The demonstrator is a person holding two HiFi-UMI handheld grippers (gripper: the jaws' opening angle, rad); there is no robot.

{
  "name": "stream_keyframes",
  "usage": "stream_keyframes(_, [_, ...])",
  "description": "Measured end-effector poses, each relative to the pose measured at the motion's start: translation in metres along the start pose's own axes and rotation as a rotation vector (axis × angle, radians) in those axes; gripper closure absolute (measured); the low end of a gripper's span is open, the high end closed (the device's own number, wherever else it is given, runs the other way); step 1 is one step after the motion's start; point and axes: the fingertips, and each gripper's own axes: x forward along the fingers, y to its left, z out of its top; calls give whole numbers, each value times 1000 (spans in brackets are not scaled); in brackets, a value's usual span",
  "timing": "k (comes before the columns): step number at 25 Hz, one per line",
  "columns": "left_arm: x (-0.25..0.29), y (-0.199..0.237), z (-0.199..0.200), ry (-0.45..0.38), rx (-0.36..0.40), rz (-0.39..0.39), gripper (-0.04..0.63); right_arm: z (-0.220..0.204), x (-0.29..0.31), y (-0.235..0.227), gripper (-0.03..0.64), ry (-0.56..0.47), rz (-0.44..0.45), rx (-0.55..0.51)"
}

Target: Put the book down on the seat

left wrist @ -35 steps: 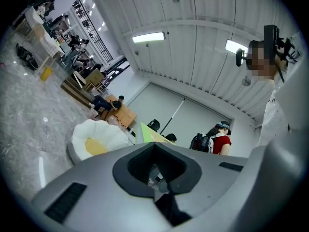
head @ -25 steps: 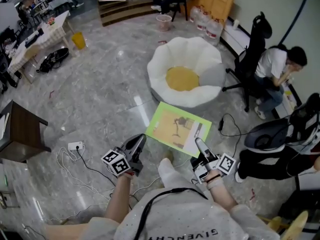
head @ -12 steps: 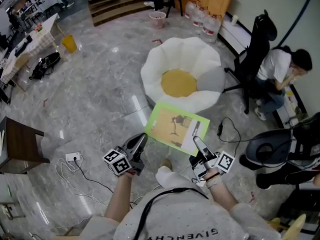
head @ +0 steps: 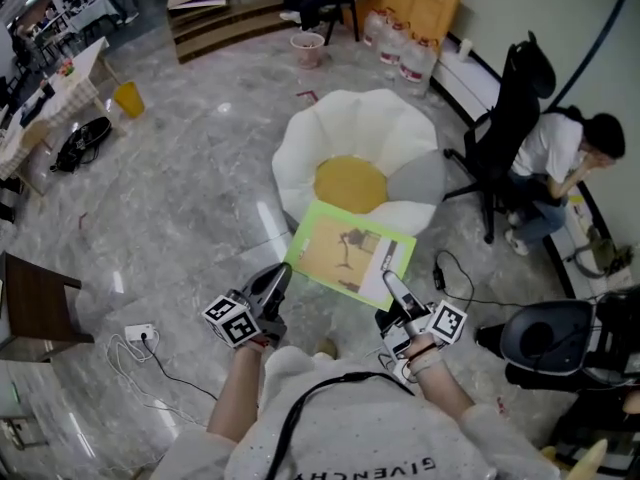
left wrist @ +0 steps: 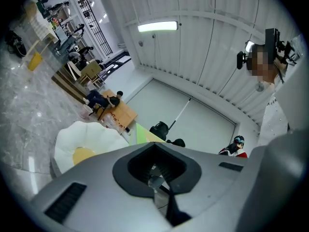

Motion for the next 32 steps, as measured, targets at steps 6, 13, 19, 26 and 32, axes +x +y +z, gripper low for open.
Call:
stream_keyframes(6, [-2,5,-3,1,10,-1,572,-1,0,-4,460,-26,11,17])
stream_keyframes(13, [10,10,4,22,14,-16,572,1,3,-9,460,-63,18,29])
stream_keyframes(19, [30,33,-2,39,0,-50,572,12,10,-25,460,-101,-1,21])
stream_keyframes(26, [86,57,14,81,-21,-92,572,53,37,-25,460,-146,-39,44])
stream_keyframes(32, [127,84,32,114,-46,-120,572,83,70,-33,460,-156,-61,73])
